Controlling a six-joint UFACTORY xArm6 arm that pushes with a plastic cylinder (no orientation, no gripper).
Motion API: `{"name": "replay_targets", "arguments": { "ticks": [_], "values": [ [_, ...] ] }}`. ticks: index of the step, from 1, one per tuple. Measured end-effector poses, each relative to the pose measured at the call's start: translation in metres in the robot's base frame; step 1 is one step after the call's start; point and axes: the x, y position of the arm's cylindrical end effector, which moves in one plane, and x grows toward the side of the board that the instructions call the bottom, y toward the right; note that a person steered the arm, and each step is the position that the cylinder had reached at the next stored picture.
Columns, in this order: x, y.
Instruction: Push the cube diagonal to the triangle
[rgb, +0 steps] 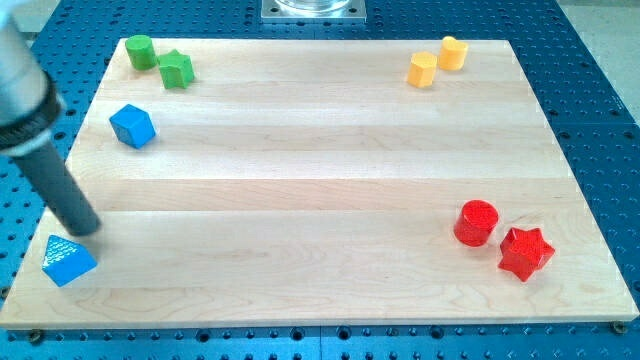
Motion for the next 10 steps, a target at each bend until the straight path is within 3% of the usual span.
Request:
{"name": "replay_targets", "arguments": {
  "ticks": [2,5,7,8,10],
  "values": [
    [-0.115,-0.017],
    [-0.157,0.075],
    [-0.096,0.088],
    [-0.114,0.093],
    [-0.075,0.114]
  ]
}}
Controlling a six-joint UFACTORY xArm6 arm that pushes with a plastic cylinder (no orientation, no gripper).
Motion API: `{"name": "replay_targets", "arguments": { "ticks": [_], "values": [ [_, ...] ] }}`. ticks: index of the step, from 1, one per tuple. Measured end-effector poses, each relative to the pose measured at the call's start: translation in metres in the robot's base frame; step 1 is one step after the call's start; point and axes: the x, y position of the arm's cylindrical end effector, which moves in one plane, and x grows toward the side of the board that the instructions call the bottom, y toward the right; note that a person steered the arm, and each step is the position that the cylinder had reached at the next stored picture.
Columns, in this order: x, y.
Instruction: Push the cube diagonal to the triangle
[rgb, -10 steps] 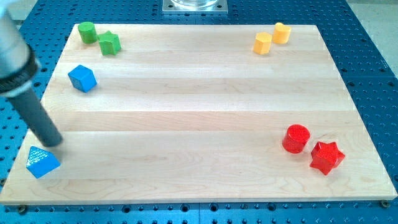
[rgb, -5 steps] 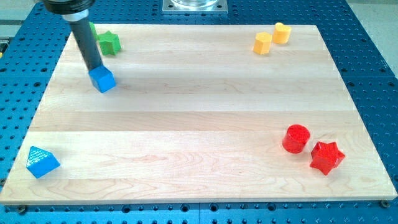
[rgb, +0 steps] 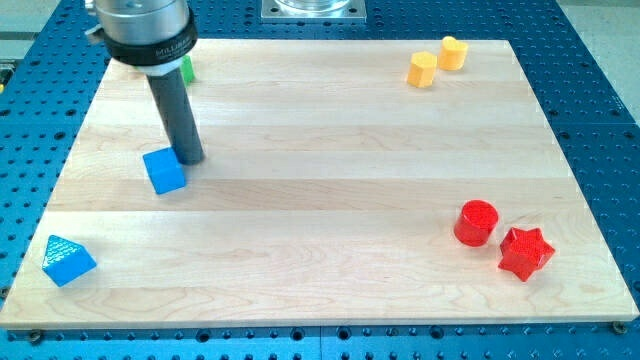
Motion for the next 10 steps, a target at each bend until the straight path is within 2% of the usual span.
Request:
{"name": "replay_targets", "arguments": {
  "ticks": [1,3,4,6,7,8,10],
  "values": [
    [0.016,0.002],
    [0.006,-0.006],
    [0.029,-0.02],
    [-0.005,-0.036],
    [0.036,-0.039],
    [0.056,-0.039],
    [0.055,-0.025]
  ]
}}
